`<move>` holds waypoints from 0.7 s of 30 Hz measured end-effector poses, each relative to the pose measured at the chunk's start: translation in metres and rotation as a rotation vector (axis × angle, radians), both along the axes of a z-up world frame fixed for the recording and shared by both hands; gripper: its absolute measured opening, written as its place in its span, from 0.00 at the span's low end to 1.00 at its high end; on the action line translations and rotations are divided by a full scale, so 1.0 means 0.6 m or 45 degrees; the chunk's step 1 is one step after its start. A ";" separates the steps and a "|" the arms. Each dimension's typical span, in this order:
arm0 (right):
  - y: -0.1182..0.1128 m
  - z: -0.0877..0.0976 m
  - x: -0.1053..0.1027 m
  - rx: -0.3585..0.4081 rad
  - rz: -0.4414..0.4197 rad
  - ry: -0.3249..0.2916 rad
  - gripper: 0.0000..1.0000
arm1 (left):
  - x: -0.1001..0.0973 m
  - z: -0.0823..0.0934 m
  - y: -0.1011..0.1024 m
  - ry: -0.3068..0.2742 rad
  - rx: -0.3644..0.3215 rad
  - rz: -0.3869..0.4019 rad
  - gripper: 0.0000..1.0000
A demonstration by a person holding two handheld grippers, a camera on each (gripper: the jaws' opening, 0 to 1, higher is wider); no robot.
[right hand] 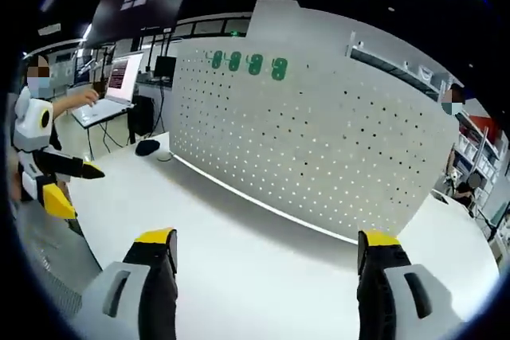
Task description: Insert the hook assembly into the mounting plate slot until the hook locks in place.
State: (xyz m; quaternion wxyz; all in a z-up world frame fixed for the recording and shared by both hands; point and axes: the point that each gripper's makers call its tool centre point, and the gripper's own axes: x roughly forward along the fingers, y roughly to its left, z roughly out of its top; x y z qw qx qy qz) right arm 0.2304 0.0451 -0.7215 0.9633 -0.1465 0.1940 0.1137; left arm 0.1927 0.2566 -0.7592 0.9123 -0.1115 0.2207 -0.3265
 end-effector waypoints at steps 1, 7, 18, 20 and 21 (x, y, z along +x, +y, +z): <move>0.000 -0.002 -0.003 0.002 0.000 0.005 0.91 | 0.000 0.000 0.000 0.001 0.001 -0.001 0.92; 0.005 -0.016 -0.020 -0.004 0.001 0.046 0.92 | -0.002 -0.002 -0.002 0.005 0.003 -0.013 0.92; 0.014 -0.030 -0.046 -0.014 0.006 0.078 0.96 | -0.002 -0.001 -0.001 0.004 -0.004 -0.014 0.92; 0.015 -0.033 -0.049 -0.007 0.006 0.087 0.97 | -0.002 -0.001 0.000 0.002 -0.004 -0.013 0.92; 0.016 -0.035 -0.051 -0.006 0.007 0.091 0.98 | -0.002 -0.001 0.000 0.002 -0.005 -0.013 0.92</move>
